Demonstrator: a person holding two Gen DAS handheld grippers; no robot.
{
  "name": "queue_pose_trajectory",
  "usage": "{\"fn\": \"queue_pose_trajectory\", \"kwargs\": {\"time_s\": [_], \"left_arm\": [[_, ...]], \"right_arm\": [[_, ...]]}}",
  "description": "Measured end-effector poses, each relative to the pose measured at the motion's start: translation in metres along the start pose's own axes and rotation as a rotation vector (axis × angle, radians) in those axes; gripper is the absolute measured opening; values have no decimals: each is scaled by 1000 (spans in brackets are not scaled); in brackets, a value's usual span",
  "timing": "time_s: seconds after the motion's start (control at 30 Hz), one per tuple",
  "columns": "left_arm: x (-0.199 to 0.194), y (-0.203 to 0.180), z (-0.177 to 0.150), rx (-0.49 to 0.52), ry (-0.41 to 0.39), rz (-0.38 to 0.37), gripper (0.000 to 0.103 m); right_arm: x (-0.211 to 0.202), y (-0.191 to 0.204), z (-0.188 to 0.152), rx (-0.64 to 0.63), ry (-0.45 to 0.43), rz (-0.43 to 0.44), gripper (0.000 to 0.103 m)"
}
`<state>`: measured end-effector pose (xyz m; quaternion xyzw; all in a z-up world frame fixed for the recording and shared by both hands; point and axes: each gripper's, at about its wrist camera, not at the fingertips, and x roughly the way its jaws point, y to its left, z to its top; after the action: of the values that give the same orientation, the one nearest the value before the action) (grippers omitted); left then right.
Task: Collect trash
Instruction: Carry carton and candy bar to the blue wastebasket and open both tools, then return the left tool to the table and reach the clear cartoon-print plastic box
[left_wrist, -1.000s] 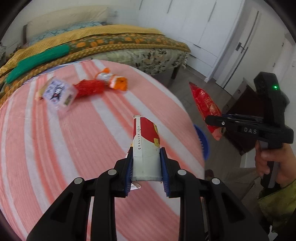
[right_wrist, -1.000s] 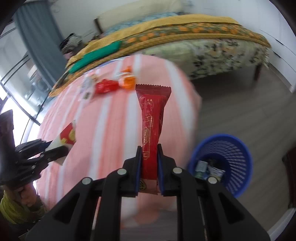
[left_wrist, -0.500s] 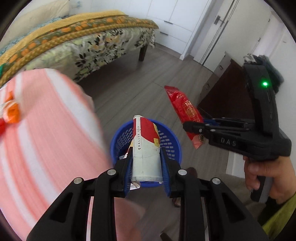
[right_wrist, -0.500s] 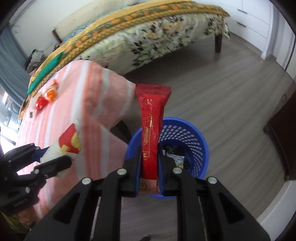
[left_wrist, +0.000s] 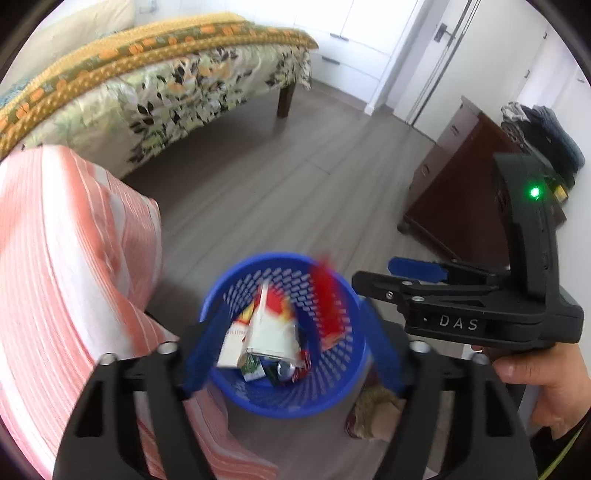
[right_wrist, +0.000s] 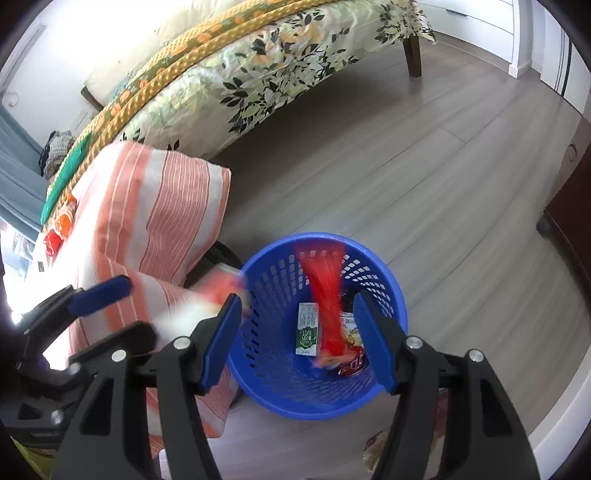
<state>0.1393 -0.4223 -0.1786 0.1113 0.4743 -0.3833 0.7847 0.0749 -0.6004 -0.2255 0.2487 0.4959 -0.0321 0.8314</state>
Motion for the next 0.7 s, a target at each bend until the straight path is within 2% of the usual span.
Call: {"fn": "queue_pose_trajectory", "kwargs": {"time_s": [0.07, 0.17, 0.27, 0.33, 0.5, 0.7], "left_arm": [[-9, -1, 0, 8, -32, 14, 87], [-33, -1, -4, 20, -72, 39, 92], [-64, 3, -19, 25, -111, 79, 95], [-87, 13, -38, 19, -133, 100, 97], [-133, 56, -96, -42, -128, 190, 97], [-186, 124, -163, -160, -130, 341, 97]], "right_arm": [[-8, -1, 2, 8, -29, -2, 65], [-23, 1, 3, 2, -82, -55, 79], [-40, 11, -4, -22, -140, -126, 88], [-50, 22, -11, -47, -182, -159, 89], [-63, 80, -43, -153, -270, -177, 92], [-52, 182, -89, -353, -280, -95, 92]]}}
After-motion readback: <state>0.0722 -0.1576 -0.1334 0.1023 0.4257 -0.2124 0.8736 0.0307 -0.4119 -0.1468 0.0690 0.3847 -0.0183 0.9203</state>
